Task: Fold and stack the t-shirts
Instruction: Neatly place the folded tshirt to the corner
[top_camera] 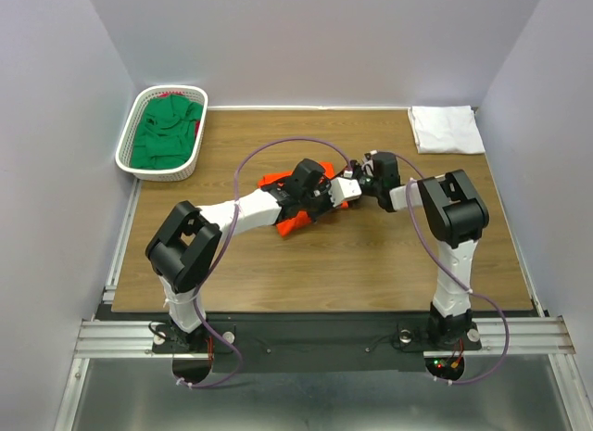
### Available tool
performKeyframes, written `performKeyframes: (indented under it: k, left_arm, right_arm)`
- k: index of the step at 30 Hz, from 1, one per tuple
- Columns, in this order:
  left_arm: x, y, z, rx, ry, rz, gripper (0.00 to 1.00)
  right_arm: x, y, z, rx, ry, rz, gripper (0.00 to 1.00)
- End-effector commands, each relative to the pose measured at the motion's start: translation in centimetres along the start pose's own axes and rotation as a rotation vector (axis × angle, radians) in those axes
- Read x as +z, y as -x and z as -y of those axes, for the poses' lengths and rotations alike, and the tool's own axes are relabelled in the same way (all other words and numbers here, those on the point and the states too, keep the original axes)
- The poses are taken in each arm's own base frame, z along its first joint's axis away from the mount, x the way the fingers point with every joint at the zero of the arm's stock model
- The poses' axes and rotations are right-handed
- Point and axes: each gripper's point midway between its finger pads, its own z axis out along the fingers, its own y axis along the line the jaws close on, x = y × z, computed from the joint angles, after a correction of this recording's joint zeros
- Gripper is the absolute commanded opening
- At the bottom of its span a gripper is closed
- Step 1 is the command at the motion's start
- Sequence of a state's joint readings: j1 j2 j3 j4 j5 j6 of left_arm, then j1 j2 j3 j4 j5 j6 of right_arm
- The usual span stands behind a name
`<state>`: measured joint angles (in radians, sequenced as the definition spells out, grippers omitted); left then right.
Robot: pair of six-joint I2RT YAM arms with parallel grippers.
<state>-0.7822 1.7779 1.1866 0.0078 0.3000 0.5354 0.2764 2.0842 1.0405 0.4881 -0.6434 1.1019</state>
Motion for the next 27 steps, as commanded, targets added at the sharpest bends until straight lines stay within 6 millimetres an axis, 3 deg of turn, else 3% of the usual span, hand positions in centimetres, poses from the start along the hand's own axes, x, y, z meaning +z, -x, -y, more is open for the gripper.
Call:
performKeyframes:
  k: [1,4,8,10,12,15,16,17,20,21,27]
  left_arm:
    - [-0.8,2.6,-0.7,-0.009,0.004,0.076,0.00]
    - [-0.7,2.4,-0.8,-0.016,0.003,0.074,0.00]
    - [-0.9,2.2,-1.2,-0.048,0.000,0.078,0.01]
    - [-2.0,2.6,-1.5,-0.066,0.002,0.093,0.17]
    - [-4.0,3.2,-1.7,-0.084,-0.005,0.117,0.29]
    - [-6.3,2.9,-2.2,-0.116,-0.005,0.119,0.34]
    - [-7.4,2.9,-3.3,-0.131,0.014,0.129,0.36]
    - [-8.0,2.8,-3.6,-0.142,0.016,0.127,0.36]
    - [-9.9,1.9,-4.8,-0.181,0.025,0.114,0.43]
    - [-10.2,1.8,-4.8,-0.187,0.017,0.118,0.43]
    - [-11.6,1.1,-4.9,-0.227,0.033,0.115,0.48]
  right_arm:
    - [1.7,3.0,-0.4,-0.037,0.022,0.131,0.54]
    - [2.6,2.2,0.0,-0.030,0.023,0.111,0.48]
    - [2.8,1.8,0.1,-0.073,0.023,0.095,0.01]
    - [2.2,2.8,-1.1,-0.112,0.013,0.086,0.01]
    - [0.7,5.4,-2.5,-0.228,-0.035,0.111,0.01]
    - [-1.9,9.5,-3.6,-0.490,-0.111,0.177,0.01]
    - [-3.1,10.8,-5.3,-0.555,-0.126,0.200,0.01]
    - [-3.9,11.8,-5.2,-0.672,-0.156,0.208,0.01]
    - [-6.6,14.9,-4.6,-0.788,-0.258,0.223,0.01]
    - [-7.7,17.0,-5.1,-0.866,-0.277,0.247,0.01]
    - [-12.1,24.0,-4.9,-1.065,-0.410,0.304,0.01]
